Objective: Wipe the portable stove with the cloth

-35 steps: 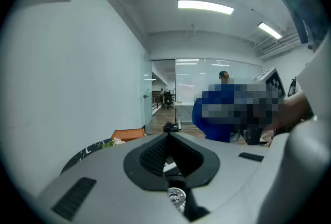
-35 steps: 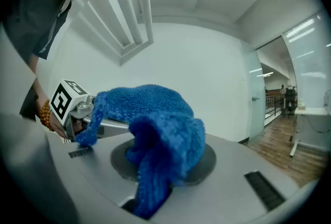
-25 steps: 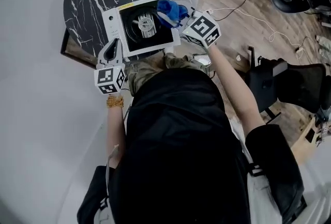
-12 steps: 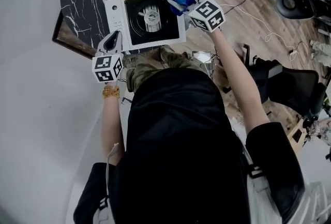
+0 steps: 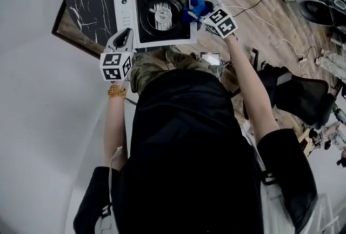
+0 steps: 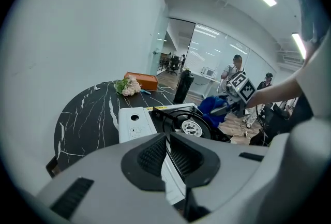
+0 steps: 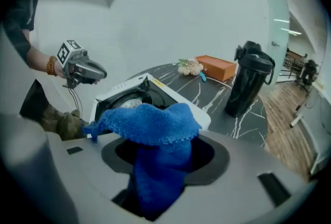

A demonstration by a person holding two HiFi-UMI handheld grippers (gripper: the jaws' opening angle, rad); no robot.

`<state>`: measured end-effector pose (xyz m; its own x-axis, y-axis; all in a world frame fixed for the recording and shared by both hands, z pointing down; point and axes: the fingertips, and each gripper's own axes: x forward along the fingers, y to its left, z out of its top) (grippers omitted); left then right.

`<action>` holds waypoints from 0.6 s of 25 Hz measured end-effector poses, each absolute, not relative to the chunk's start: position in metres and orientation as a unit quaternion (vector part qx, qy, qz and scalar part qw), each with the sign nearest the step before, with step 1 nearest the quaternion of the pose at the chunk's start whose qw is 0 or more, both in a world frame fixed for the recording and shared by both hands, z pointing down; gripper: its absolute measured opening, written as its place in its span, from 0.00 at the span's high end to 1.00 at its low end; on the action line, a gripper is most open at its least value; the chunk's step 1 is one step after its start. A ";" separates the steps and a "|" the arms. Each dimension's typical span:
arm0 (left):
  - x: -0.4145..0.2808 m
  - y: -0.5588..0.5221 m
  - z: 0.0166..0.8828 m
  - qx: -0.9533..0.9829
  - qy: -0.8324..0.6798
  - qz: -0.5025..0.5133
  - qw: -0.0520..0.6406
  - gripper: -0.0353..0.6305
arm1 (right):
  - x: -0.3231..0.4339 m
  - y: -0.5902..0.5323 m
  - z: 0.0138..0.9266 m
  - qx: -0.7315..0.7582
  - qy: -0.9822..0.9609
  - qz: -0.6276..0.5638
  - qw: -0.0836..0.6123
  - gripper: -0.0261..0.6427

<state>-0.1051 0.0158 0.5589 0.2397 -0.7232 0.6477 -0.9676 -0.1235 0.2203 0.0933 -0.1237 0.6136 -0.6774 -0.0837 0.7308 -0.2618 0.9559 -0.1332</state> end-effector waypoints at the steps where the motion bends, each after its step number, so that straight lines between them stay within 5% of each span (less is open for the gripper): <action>1: -0.103 0.016 0.560 0.724 -0.583 0.196 0.313 0.92 | 0.098 -0.121 0.621 0.092 -0.901 0.108 0.410 0.70; 2: -0.101 0.017 0.560 0.725 -0.581 0.196 0.313 0.92 | 0.101 -0.119 0.626 0.088 -0.897 0.104 0.421 0.84; 4: -0.098 0.016 0.559 0.729 -0.578 0.198 0.310 0.92 | 0.096 -0.122 0.619 0.088 -0.905 0.104 0.403 0.86; 8: -0.098 0.010 0.553 0.731 -0.580 0.196 0.301 0.92 | 0.069 -0.167 0.551 0.139 -0.947 0.202 0.207 0.87; 10: -0.096 0.008 0.552 0.732 -0.580 0.193 0.301 0.92 | 0.064 -0.182 0.544 0.157 -0.940 0.254 0.166 0.85; 12: -0.093 0.008 0.552 0.732 -0.580 0.194 0.302 0.92 | 0.066 -0.177 0.577 0.152 -0.930 0.224 0.247 0.68; 15: -0.090 0.009 0.548 0.733 -0.579 0.196 0.299 0.92 | 0.080 -0.161 0.615 0.144 -0.916 0.113 0.357 0.63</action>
